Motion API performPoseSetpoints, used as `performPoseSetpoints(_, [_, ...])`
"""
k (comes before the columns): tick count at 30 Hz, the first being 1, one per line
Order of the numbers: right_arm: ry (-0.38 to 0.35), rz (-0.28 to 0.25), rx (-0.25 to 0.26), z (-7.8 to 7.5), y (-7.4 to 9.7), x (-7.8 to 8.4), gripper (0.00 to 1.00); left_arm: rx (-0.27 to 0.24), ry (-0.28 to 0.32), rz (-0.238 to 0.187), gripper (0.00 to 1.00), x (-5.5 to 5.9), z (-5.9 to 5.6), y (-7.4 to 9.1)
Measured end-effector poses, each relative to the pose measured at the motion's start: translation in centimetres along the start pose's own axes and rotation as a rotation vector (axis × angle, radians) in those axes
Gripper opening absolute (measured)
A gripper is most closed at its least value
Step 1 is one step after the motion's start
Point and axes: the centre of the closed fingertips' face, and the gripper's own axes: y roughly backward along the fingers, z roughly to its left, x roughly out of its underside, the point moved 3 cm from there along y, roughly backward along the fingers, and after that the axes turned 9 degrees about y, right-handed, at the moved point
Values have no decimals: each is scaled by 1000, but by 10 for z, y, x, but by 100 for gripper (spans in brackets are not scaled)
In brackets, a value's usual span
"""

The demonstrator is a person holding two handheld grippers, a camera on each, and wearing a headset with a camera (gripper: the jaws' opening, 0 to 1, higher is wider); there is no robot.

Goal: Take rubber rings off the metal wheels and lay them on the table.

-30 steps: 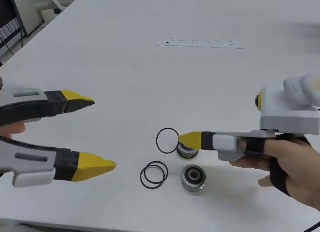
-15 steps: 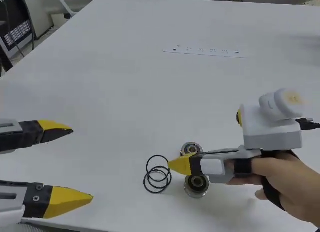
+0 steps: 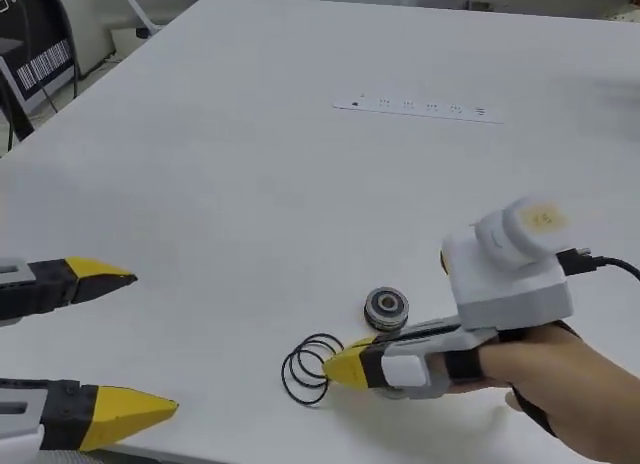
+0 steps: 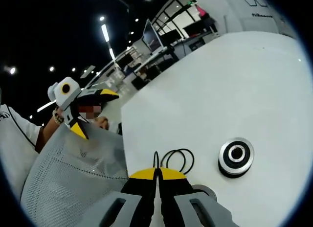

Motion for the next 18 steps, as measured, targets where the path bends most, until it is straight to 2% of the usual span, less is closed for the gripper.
performPoseSetpoints(5, [15, -5, 38, -5, 1, -1, 0, 14, 6, 12, 68, 2, -3, -2])
performPoseSetpoints(10, [-5, -13, 53, -9, 1, -2, 0, 15, 15, 14, 68, 4, -2, -3])
performPoseSetpoints(13, [6, -7, 83, -13, 0, -2, 0, 14, 13, 21, 68, 4, -2, -5])
performPoseSetpoints(18, [24, -2, 94, -14, -1, -3, 1, 17, 5, 31, 68, 5, -3, -6])
